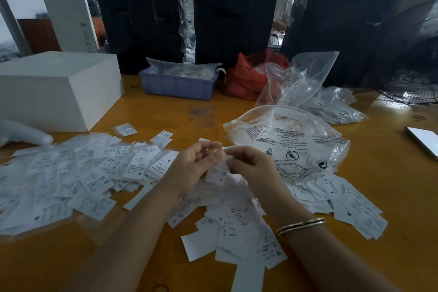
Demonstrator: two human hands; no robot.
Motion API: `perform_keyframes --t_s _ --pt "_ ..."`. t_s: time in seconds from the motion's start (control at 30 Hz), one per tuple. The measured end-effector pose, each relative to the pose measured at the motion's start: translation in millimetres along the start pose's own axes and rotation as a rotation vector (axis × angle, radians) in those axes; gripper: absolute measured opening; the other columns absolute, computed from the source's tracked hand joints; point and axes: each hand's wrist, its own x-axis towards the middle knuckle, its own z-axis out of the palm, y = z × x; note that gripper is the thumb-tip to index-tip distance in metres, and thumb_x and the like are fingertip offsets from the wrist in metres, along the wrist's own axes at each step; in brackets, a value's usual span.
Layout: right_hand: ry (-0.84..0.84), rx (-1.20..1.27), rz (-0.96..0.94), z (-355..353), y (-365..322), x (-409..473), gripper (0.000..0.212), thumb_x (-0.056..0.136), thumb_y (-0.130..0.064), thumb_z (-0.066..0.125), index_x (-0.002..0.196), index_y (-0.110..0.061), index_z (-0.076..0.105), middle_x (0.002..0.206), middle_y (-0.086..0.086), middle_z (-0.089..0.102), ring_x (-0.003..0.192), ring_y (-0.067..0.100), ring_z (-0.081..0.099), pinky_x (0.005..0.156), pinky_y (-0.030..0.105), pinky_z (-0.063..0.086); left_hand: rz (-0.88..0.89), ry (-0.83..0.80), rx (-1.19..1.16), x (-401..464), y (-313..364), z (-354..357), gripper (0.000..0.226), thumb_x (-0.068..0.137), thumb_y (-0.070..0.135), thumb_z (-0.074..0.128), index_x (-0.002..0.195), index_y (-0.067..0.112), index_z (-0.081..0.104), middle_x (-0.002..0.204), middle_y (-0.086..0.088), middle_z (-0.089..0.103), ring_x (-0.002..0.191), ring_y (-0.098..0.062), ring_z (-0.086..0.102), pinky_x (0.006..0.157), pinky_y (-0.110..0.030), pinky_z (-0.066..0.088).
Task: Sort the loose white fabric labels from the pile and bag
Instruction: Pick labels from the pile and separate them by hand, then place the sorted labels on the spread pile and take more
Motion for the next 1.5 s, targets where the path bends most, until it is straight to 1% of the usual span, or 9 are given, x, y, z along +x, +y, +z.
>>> perform_keyframes --t_s 0.13,0.27,0.63,0.87,1.0,1.17,1.33,1.4,1.5 --pt "0.09 0.246 0.041 -6 -2 1 0.029 0.086 0.005 0.06 0.095 -0.021 0.067 0.072 -0.004 0.069 0.07 0.007 0.066 0.065 0.018 0.053 -0.029 -0.021 0.123 1 1 -1 0.03 0.079 0.02 0.073 0.108 0.018 0.064 0.088 0.002 0.075 0.082 -0.015 0.071 0.068 -0.022 0.055" --pt "0.064 0.366 0.121 -3 -1 0 0.031 0.086 -0.009 0.066 0.112 -0.025 0.057 0.078 0.002 0.072 0.073 0.014 0.068 0.069 0.022 0.055 0.038 0.047 0.144 2 -2 0 0.024 0.079 0.016 0.073 0.098 0.028 0.064 0.083 0.012 0.073 0.076 -0.006 0.07 0.063 -0.014 0.051" --pt "0.049 0.206 0.041 2 0 -1 0.026 0.088 -0.004 0.061 0.108 -0.02 0.06 0.068 -0.003 0.068 0.068 0.012 0.064 0.069 0.022 0.056 0.091 0.156 0.258 4 -5 0 0.006 0.087 0.024 0.066 0.086 0.03 0.066 0.074 0.022 0.069 0.07 0.006 0.064 0.057 -0.009 0.048" --pt "0.005 -0.287 -0.064 6 0 -4 0.019 0.091 -0.014 0.059 0.093 -0.032 0.065 0.075 -0.002 0.068 0.073 0.014 0.065 0.074 0.035 0.056 0.095 0.188 0.278 4 -4 0 0.009 0.087 0.025 0.066 0.082 0.033 0.065 0.075 0.021 0.069 0.072 0.005 0.064 0.057 -0.008 0.047" --pt "0.11 -0.298 -0.178 -4 -9 3 0.022 0.093 -0.016 0.057 0.103 -0.036 0.061 0.073 -0.004 0.062 0.055 -0.003 0.053 0.048 0.011 0.042 0.131 0.482 0.404 6 3 -18 0.011 0.09 0.024 0.062 0.088 0.034 0.058 0.083 0.013 0.064 0.069 -0.005 0.063 0.051 -0.013 0.046" --pt "0.458 -0.536 -0.323 -48 -21 44 0.023 0.092 -0.004 0.052 0.098 -0.023 0.065 0.087 -0.018 0.057 0.072 -0.005 0.053 0.065 0.003 0.042 0.166 0.809 0.747 9 4 -51 0.034 0.09 0.011 0.063 0.122 0.019 0.055 0.096 0.006 0.06 0.075 -0.011 0.057 0.054 -0.016 0.041" --pt "0.196 -0.995 0.169 -103 10 88 0.031 0.093 -0.015 0.053 0.122 -0.004 0.059 0.12 0.013 0.061 0.089 0.022 0.058 0.075 0.031 0.05 0.07 0.82 1.031 8 -10 -57 0.047 0.086 0.008 0.066 0.13 0.017 0.052 0.115 -0.01 0.064 0.095 -0.024 0.062 0.07 -0.034 0.051" --pt "0.006 -1.192 0.375 -112 22 89 0.029 0.094 -0.023 0.051 0.111 -0.003 0.061 0.116 0.014 0.061 0.096 0.027 0.056 0.08 0.033 0.046 0.022 0.832 1.194 8 -11 -58 0.045 0.085 0.013 0.067 0.128 0.018 0.053 0.12 -0.01 0.061 0.105 -0.028 0.058 0.079 -0.04 0.049" --pt "0.046 -1.219 0.352 -111 28 86 0.025 0.093 -0.022 0.05 0.097 -0.005 0.068 0.102 0.013 0.066 0.089 0.028 0.059 0.074 0.031 0.048 0.106 0.76 1.255 10 -9 -52 0.038 0.088 0.018 0.063 0.125 0.017 0.056 0.12 -0.01 0.059 0.108 -0.026 0.054 0.084 -0.039 0.046"
